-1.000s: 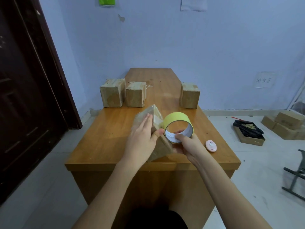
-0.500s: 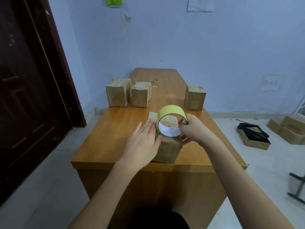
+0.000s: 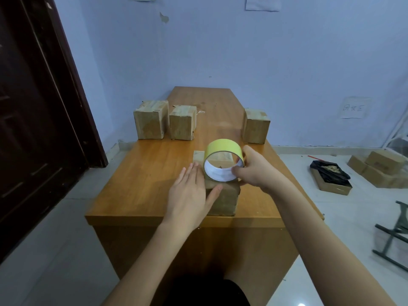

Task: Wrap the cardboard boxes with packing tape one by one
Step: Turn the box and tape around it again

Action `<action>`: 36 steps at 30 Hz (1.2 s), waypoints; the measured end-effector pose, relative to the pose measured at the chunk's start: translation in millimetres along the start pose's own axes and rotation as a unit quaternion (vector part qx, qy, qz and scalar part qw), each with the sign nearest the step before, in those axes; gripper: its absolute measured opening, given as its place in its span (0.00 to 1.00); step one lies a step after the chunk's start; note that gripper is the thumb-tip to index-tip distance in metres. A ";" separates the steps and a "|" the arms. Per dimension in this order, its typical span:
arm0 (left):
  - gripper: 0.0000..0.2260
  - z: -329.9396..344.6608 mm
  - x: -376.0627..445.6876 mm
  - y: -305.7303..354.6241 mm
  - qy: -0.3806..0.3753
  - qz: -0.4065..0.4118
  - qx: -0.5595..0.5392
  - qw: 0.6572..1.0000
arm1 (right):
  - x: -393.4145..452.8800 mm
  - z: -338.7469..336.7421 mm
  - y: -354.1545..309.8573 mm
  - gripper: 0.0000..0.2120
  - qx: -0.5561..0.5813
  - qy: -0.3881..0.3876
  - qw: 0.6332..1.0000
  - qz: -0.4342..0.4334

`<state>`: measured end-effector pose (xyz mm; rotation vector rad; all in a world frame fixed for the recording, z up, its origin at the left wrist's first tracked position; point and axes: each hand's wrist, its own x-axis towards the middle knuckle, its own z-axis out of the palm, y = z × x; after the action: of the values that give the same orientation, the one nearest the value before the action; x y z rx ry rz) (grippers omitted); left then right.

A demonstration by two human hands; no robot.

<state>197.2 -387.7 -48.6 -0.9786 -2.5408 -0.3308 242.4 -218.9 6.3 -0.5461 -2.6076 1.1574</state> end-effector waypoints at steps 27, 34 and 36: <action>0.41 1.4 5.8 1.5 0.002 0.015 0.013 1.000 | -3.9 -13.2 25.5 0.07 0.307 0.000 0.948 0.085; 0.36 -7.6 15.2 10.1 -0.002 0.000 0.026 1.000 | -9.8 10.3 33.8 0.10 0.263 0.006 0.964 0.046; 0.34 -9.7 16.8 16.1 -0.001 -0.006 0.049 0.999 | -9.7 13.8 34.5 0.10 0.280 0.017 0.959 0.042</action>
<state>199.6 -369.5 -31.3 -0.9281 -2.5393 -0.2071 254.4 -210.8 -29.3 -0.5425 -2.0931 1.7980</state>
